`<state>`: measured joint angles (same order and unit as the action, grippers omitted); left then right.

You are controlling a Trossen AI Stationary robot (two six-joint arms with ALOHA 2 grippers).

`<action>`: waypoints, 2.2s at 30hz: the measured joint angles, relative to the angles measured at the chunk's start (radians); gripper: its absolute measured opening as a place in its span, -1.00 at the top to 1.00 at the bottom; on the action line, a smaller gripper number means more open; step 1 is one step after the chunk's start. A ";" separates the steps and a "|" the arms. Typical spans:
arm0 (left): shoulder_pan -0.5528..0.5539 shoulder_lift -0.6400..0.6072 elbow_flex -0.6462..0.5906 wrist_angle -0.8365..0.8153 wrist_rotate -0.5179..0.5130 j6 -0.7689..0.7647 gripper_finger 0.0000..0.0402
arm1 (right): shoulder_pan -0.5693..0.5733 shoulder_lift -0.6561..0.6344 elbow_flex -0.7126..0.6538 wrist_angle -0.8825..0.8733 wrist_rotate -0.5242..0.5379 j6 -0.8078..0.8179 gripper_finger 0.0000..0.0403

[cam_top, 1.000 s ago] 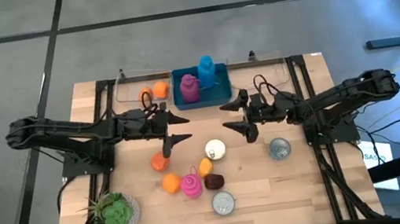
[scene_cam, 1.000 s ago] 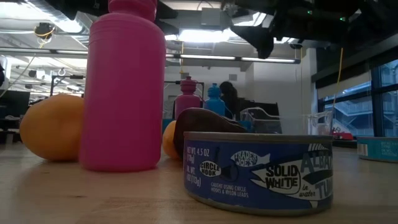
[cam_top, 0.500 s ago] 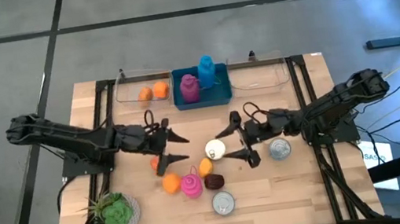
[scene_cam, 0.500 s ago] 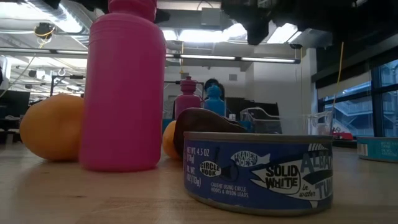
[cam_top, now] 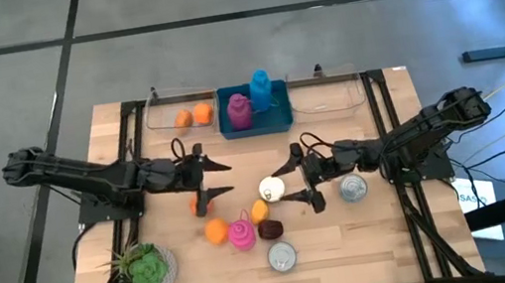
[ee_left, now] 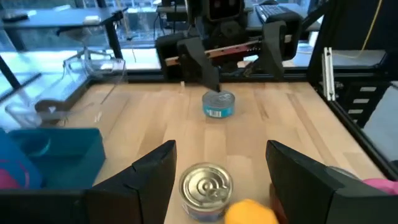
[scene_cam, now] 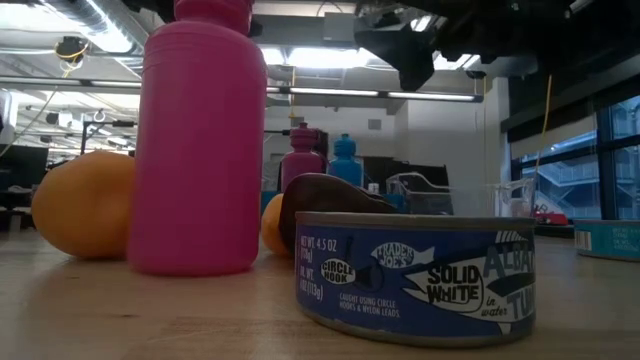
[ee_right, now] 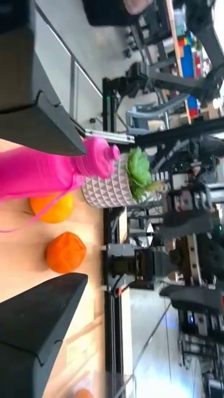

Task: Pick & Place Food Item
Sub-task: Put the pink water bottle into the blue bin

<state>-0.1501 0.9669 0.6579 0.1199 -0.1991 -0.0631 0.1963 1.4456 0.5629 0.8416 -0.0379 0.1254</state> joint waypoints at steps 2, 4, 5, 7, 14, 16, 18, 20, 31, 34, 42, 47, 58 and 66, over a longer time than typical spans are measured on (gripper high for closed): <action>0.000 -0.018 0.000 -0.006 0.019 -0.037 -0.19 | 0.002 0.000 0.000 -0.003 -0.004 -0.012 -0.60; -0.001 -0.030 0.000 -0.004 0.063 -0.067 -0.19 | 0.002 0.000 0.000 -0.009 0.008 -0.036 -0.60; -0.006 -0.032 0.000 -0.004 0.085 -0.076 -0.19 | 0.001 0.000 0.000 -0.010 0.024 -0.050 -0.60; -0.020 -0.029 0.000 -0.006 0.107 -0.094 -0.19 | 0.001 0.000 0.000 -0.008 0.062 -0.073 -0.60; -0.080 0.020 0.000 0.010 0.115 -0.091 -0.19 | -0.005 0.000 0.000 -0.004 0.132 -0.081 -0.60; -0.103 0.021 0.000 0.025 0.120 -0.065 -0.19 | -0.009 0.000 0.000 0.003 0.136 -0.064 -0.60; -0.126 0.018 0.000 0.040 0.121 -0.039 -0.19 | -0.011 0.000 0.000 0.010 0.136 -0.050 -0.60; -0.147 0.011 0.000 0.030 0.123 -0.034 -0.19 | -0.011 0.000 0.000 0.019 0.136 -0.027 -0.60; -0.241 0.004 0.000 -0.067 0.089 -0.053 -0.19 | 0.023 0.153 0.135 0.065 0.167 -0.043 -0.60; -0.253 -0.016 0.000 -0.122 0.020 -0.048 -0.19 | 0.032 0.229 0.226 0.018 0.144 -0.081 -0.60; -0.303 -0.091 0.000 -0.258 -0.098 -0.088 -0.19 | 0.064 0.352 0.363 0.001 0.066 -0.067 -0.60; -0.337 -0.113 0.000 -0.308 -0.186 -0.117 -0.19 | 0.107 0.371 0.373 0.000 0.063 -0.028 -0.60; -0.354 -0.078 0.000 -0.284 -0.216 -0.189 -0.19 | 0.174 0.436 0.374 0.095 0.175 -0.036 -0.60; -0.371 -0.001 0.000 -0.196 -0.139 -0.251 -0.19 | 0.172 0.487 0.374 0.169 0.203 -0.028 -0.60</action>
<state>-0.5207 0.9661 0.6582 -0.0766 -0.3377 -0.3143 0.3683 1.9324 0.9367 1.0107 0.1654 0.0971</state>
